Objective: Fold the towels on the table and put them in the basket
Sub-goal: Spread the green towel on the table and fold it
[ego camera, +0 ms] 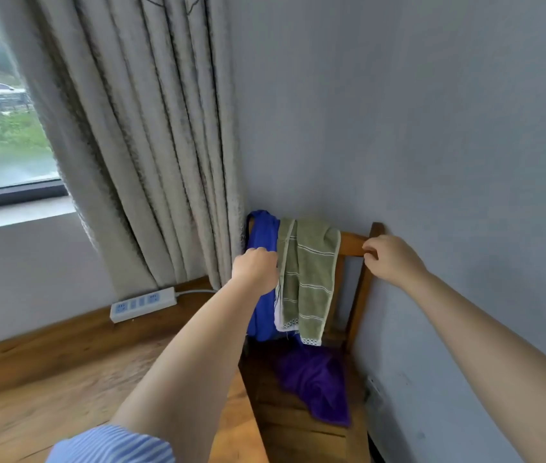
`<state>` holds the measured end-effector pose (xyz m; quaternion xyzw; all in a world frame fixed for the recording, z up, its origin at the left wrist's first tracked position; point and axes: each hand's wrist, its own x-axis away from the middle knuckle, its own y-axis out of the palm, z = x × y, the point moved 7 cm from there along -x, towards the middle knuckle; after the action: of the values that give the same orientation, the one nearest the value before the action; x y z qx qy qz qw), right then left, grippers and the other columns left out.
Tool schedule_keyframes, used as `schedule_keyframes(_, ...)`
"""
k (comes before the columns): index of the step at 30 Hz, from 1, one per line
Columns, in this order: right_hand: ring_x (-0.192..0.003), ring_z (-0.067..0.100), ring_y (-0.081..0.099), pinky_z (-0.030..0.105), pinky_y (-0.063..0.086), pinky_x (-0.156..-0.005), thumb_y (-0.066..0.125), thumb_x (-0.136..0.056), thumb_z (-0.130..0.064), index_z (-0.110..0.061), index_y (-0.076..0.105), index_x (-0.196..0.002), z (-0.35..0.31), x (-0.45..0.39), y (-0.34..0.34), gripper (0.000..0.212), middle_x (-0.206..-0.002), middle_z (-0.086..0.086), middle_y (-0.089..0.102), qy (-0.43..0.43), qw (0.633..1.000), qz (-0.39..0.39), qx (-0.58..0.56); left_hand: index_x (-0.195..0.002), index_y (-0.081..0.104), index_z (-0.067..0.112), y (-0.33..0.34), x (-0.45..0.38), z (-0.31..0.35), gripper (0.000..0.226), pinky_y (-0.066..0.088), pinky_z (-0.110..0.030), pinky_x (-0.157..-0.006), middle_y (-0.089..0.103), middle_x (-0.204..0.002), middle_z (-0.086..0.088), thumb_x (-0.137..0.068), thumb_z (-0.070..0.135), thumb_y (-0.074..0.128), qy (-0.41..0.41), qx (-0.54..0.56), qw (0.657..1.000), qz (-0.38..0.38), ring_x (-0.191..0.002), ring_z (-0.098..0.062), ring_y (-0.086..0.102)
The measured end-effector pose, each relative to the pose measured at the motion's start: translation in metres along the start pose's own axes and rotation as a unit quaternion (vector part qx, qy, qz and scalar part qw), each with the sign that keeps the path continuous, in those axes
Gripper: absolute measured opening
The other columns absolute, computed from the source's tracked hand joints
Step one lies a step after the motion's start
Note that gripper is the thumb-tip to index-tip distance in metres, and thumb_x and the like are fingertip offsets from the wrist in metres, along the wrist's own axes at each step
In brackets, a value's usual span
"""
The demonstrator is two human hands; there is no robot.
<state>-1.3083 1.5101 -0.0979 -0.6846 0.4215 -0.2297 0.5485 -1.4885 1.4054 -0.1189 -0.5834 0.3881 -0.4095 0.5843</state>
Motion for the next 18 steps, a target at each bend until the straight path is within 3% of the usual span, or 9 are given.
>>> schedule_keyframes(5, -0.104, 0.03, 0.056, 0.034, 0.047, -0.08, 0.046, -0.091, -0.016, -0.005, 0.063, -0.107, 0.018, -0.043, 0.028, 0.026, -0.11, 0.013, 0.064, 0.027, 1.0, -0.01, -0.01, -0.119, 0.051, 0.006, 0.023, -0.051, -0.006, 0.03, 0.044, -0.036, -0.085, 0.052, -0.121, -0.011, -0.098, 0.019, 0.035, -0.028, 0.055, 0.998, -0.01, -0.115, -0.027, 0.047)
schedule_keyframes(7, -0.096, 0.029, 0.058, 0.03, 0.045, -0.068, 0.047, -0.091, -0.017, -0.005, 0.065, -0.087, 0.025, -0.063, 0.04, 0.022, -0.093, 0.012, 0.065, 0.038, 0.999, -0.003, -0.016, -0.12, 0.05, 0.006, 0.026, -0.071, -0.005, 0.031, 0.044, -0.036, -0.087, 0.051, -0.123, -0.011, -0.098, 0.021, 0.036, -0.044, 0.078, 0.996, -0.004, -0.116, -0.027, 0.047)
schedule_keyframes(9, -0.091, 0.03, 0.057, 0.027, 0.034, -0.062, 0.048, -0.09, -0.017, -0.013, 0.051, -0.06, 0.03, -0.086, 0.051, 0.031, -0.078, 0.011, 0.059, 0.047, 0.999, 0.009, -0.024, -0.116, 0.051, 0.004, 0.029, -0.094, -0.005, 0.029, 0.045, -0.037, -0.085, 0.052, -0.121, -0.012, -0.098, 0.022, 0.037, -0.063, 0.101, 0.993, -0.003, -0.113, -0.028, 0.049)
schedule_keyframes(10, -0.091, 0.031, 0.057, 0.027, 0.032, -0.061, 0.049, -0.09, -0.017, -0.015, 0.045, -0.056, 0.031, -0.095, 0.057, 0.034, -0.076, 0.012, 0.058, 0.049, 0.998, 0.008, -0.032, -0.113, 0.052, 0.003, 0.03, -0.103, -0.006, 0.029, 0.045, -0.037, -0.082, 0.053, -0.118, -0.013, -0.098, 0.022, 0.037, -0.076, 0.114, 0.991, -0.003, -0.11, -0.028, 0.051)
schedule_keyframes(11, -0.093, 0.032, 0.057, 0.028, 0.033, -0.062, 0.049, -0.09, -0.018, -0.012, 0.05, -0.06, 0.034, -0.109, 0.066, 0.031, -0.081, 0.014, 0.061, 0.053, 0.998, 0.003, -0.04, -0.109, 0.053, 0.002, 0.033, -0.118, -0.005, 0.028, 0.045, -0.036, -0.078, 0.054, -0.116, -0.013, -0.098, 0.021, 0.037, -0.088, 0.122, 0.989, -0.005, -0.108, -0.029, 0.052)
schedule_keyframes(13, -0.102, 0.031, 0.054, 0.032, 0.04, -0.07, 0.048, -0.091, -0.022, -0.006, 0.064, -0.089, 0.039, -0.131, 0.081, 0.023, -0.098, 0.015, 0.064, 0.048, 0.998, -0.008, -0.039, -0.108, 0.054, 0.001, 0.041, -0.143, -0.003, 0.03, 0.044, -0.035, -0.077, 0.055, -0.115, -0.014, -0.097, 0.022, 0.037, -0.11, 0.134, 0.985, -0.01, -0.107, -0.03, 0.053)
schedule_keyframes(15, -0.11, 0.029, 0.05, 0.031, 0.041, -0.085, 0.047, -0.092, -0.026, -0.009, 0.06, -0.113, 0.04, -0.148, 0.096, 0.03, -0.111, 0.013, 0.061, 0.019, 0.999, -0.024, -0.013, -0.111, 0.054, 0.001, 0.052, -0.163, -0.002, 0.034, 0.045, -0.036, -0.078, 0.055, -0.118, -0.014, -0.097, 0.028, 0.039, -0.126, 0.145, 0.981, -0.013, -0.108, -0.03, 0.053)
schedule_keyframes(18, -0.11, 0.03, 0.048, 0.032, 0.038, -0.089, 0.051, -0.089, -0.022, -0.009, 0.058, -0.119, 0.046, -0.169, 0.117, 0.033, -0.112, 0.013, 0.058, -0.014, 1.0, -0.025, 0.0, -0.116, 0.053, 0.004, 0.064, -0.187, -0.001, 0.037, 0.046, -0.038, -0.08, 0.051, -0.122, -0.012, -0.095, 0.033, 0.045, -0.149, 0.142, 0.979, -0.001, -0.114, -0.029, 0.049)
